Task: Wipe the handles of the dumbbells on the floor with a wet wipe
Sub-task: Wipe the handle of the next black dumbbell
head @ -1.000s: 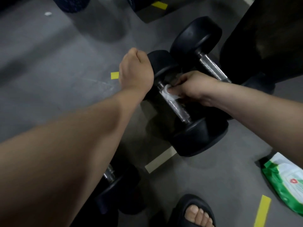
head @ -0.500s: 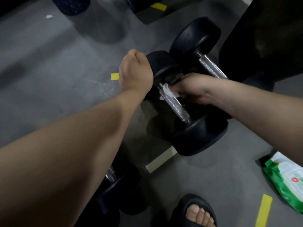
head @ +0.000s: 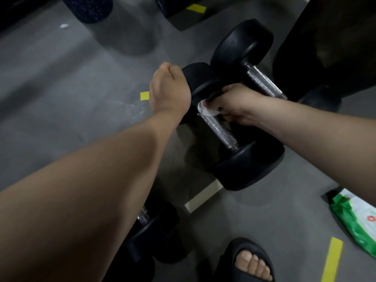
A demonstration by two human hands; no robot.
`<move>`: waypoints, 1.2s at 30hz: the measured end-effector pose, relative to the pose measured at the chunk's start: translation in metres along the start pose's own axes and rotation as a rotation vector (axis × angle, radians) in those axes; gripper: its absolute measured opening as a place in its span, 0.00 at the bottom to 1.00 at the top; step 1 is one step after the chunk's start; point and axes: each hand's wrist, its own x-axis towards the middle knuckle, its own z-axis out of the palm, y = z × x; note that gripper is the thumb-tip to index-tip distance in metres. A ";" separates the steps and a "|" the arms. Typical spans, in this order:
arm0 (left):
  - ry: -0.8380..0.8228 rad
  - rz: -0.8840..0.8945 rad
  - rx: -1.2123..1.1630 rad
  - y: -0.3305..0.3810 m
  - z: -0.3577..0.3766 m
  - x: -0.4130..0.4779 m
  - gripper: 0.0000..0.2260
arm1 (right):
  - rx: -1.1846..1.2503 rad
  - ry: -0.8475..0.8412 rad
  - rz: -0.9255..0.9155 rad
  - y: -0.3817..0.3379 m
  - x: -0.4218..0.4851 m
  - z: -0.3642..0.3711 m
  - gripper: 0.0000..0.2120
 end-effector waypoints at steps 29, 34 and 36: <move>-0.006 -0.029 -0.022 0.000 0.000 0.000 0.15 | -0.171 0.091 -0.175 0.013 0.003 0.002 0.11; 0.001 -0.049 0.011 0.000 0.000 -0.001 0.16 | -0.456 0.063 -0.167 0.011 -0.009 -0.005 0.12; -0.001 -0.049 0.006 0.001 0.000 -0.001 0.16 | -0.341 0.122 -0.166 0.010 -0.005 0.002 0.10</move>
